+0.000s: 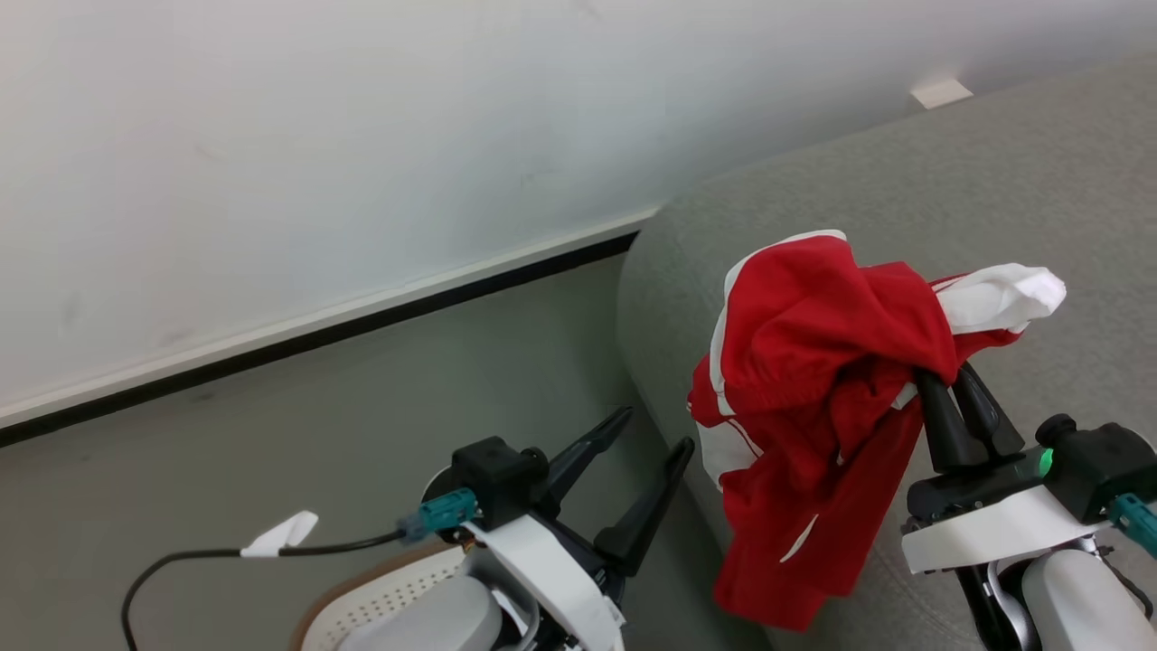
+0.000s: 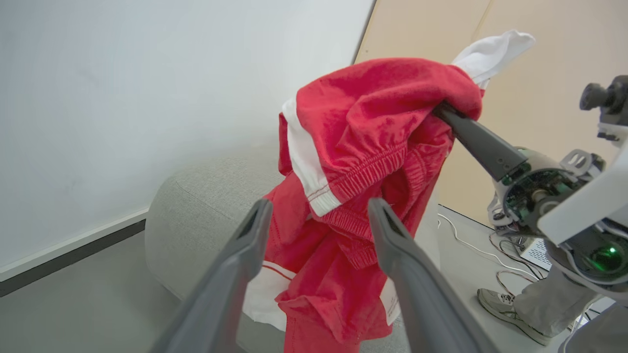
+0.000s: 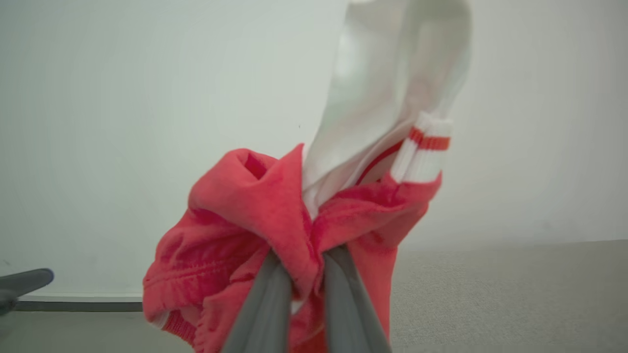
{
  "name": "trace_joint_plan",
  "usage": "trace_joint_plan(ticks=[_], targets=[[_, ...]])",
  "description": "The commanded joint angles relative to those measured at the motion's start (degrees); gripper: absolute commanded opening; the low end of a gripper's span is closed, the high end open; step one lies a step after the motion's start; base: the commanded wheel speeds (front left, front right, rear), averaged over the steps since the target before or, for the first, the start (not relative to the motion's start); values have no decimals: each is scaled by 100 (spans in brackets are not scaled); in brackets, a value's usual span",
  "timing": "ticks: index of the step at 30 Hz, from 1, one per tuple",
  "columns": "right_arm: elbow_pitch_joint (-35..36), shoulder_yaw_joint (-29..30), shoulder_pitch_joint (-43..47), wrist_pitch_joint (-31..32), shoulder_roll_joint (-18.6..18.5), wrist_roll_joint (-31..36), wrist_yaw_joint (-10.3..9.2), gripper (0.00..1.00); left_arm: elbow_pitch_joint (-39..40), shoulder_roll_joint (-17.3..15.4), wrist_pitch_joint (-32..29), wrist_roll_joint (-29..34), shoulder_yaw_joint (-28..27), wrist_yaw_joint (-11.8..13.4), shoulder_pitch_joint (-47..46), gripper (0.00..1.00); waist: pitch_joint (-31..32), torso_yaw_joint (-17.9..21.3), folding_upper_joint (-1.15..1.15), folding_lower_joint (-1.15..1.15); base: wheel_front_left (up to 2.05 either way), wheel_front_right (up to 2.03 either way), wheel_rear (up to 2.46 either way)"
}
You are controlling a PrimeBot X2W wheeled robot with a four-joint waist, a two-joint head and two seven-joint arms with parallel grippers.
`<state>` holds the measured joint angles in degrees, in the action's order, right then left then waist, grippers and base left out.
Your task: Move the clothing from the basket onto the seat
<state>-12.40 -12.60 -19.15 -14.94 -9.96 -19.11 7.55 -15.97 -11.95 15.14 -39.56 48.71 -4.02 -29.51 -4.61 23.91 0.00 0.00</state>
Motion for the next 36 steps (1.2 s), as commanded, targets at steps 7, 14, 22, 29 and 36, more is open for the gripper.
trace_joint_plan(ticks=[7,14,22,29,36], targets=[[174,118,211,-14,193,31,-12,0,98,-61,0,425,-51,26,95,100,-216,516,0,0,0,0,0],[241,157,276,-14,272,31,-12,0,81,-81,0,590,-86,-5,129,100,-337,648,0,0,0,0,0],[211,196,113,-14,359,-58,-12,0,33,-66,0,626,-85,-64,55,100,-435,552,0,0,0,0,0],[-121,75,-874,174,-67,-386,-13,0,146,-206,-101,685,-69,-59,-96,100,-731,354,0,0,0,0,0],[-283,275,-1967,523,-520,-638,-13,0,504,-416,-338,772,-28,-44,-259,100,-1194,32,0,0,0,0,0]])
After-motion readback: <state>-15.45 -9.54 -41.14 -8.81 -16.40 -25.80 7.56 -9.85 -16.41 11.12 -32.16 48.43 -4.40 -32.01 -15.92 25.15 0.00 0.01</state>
